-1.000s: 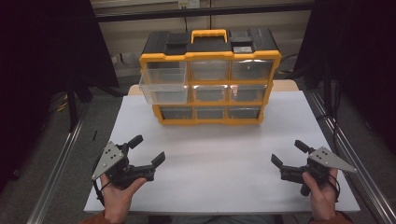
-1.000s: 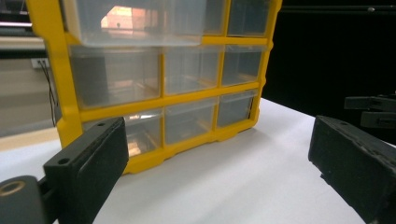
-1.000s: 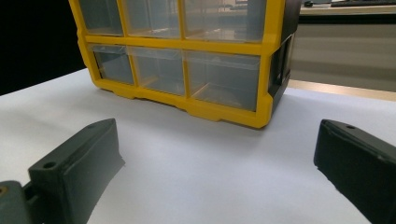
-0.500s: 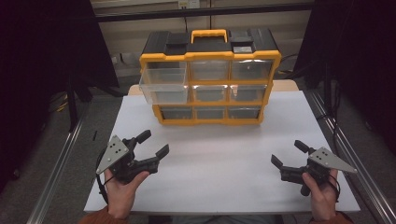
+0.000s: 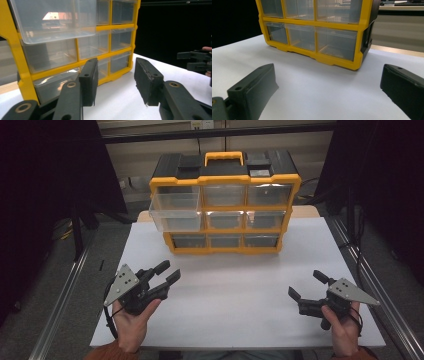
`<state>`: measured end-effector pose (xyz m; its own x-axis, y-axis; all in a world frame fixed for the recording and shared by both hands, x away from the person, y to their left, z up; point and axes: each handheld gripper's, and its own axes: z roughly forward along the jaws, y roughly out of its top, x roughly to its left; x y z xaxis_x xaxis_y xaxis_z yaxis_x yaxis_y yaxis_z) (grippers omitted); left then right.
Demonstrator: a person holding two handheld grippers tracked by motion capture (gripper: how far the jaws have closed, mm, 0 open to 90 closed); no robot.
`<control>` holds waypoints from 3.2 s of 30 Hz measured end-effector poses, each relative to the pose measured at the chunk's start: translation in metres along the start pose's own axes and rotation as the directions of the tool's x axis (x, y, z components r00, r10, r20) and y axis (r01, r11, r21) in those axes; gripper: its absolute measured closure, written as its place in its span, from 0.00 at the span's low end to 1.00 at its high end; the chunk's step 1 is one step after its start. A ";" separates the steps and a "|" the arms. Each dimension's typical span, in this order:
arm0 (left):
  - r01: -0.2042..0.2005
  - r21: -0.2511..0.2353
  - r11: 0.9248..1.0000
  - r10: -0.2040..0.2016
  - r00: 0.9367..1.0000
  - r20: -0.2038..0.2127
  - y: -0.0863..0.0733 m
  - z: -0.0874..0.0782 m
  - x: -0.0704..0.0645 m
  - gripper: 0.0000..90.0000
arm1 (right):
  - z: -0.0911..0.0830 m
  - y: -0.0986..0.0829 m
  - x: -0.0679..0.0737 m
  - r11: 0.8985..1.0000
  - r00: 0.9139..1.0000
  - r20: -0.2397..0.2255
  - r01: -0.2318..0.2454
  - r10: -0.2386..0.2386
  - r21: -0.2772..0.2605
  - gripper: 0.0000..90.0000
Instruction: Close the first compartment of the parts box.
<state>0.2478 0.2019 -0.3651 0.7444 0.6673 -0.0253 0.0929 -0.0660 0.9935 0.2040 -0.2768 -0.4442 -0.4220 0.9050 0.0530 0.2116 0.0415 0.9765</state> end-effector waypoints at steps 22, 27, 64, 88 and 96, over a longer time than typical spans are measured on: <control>-0.025 -0.009 1.000 0.025 0.999 0.043 0.022 0.024 0.013 1.00 | 0.001 0.000 0.001 1.000 1.000 -0.011 0.005 -0.005 0.001 0.00; -0.033 -0.011 0.999 0.034 0.999 0.030 0.031 0.031 0.018 1.00 | 0.001 0.000 0.000 1.000 1.000 -0.011 0.007 -0.007 -0.002 0.00; 0.017 -0.008 1.000 -0.017 0.999 -0.051 0.040 0.068 0.052 1.00 | 0.001 0.000 0.001 1.000 1.000 -0.013 0.010 -0.010 -0.002 0.00; -0.010 -0.004 1.000 0.010 0.997 -0.082 0.043 0.078 0.056 1.00 | 0.002 0.000 0.002 1.000 1.000 -0.019 0.012 -0.012 -0.008 0.00; -0.022 0.000 1.000 0.022 0.995 -0.097 0.044 0.080 0.057 1.00 | 0.002 0.000 0.002 1.000 1.000 -0.021 0.013 -0.013 -0.005 0.00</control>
<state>0.3470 0.1776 -0.3319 0.6788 0.7342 0.0070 0.0768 -0.0805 0.9938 0.2044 -0.2742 -0.4445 -0.4430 0.8954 0.0448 0.2020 0.0510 0.9781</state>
